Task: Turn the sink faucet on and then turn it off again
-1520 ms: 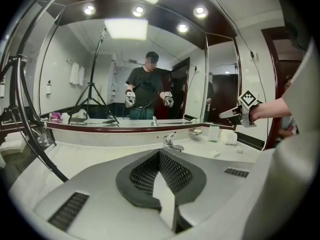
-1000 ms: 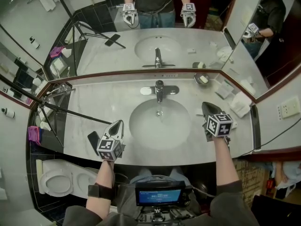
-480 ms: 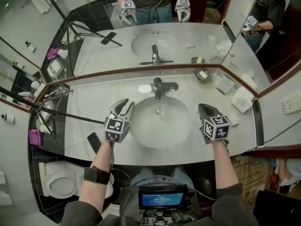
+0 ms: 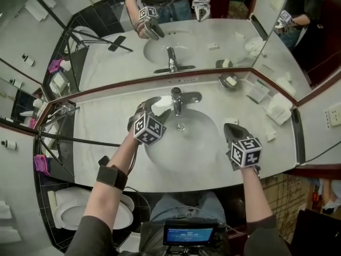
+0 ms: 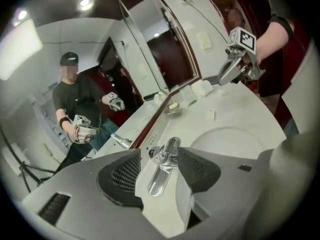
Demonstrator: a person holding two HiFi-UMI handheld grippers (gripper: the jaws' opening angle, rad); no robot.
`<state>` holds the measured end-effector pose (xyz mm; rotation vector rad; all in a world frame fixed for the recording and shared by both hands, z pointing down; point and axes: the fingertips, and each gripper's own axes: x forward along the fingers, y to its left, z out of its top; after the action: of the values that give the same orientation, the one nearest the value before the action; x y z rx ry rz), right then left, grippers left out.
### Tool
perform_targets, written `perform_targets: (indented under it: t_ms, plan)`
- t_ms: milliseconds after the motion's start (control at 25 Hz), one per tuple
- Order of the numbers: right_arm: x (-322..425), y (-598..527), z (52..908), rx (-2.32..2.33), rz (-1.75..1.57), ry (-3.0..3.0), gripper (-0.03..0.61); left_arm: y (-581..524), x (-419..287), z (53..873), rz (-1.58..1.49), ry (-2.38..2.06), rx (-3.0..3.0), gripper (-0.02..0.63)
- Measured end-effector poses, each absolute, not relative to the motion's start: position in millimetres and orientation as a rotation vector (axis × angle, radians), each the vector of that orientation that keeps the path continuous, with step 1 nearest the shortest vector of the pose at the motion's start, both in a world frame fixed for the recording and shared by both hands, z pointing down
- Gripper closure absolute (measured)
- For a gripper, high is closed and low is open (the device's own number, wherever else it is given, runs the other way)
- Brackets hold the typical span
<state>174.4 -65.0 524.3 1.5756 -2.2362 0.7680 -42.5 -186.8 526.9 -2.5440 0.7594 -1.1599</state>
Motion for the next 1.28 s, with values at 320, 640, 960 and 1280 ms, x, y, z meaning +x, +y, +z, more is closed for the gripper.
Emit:
perform_targets:
  t_ms: [320, 640, 960, 1280]
  plan:
    - [171, -55, 556, 1.589, 0.831, -2.227, 0.56, -214, -12, 585, -1.27, 0.562, -2.321, 0.391]
    - [171, -53, 570, 1.6, 0.855, -2.209, 0.56, -232, -2, 609, -1.302, 0.554, -2.288, 0.429]
    - [176, -48, 568, 1.615, 0.861, -2.195, 0.56, -233, -4, 630, -1.359, 0.561, -2.245, 0.469]
    - [172, -46, 579, 1.607, 0.897, -2.191, 0.56, -234, 3, 612, -1.302, 0.651, -2.223, 0.485]
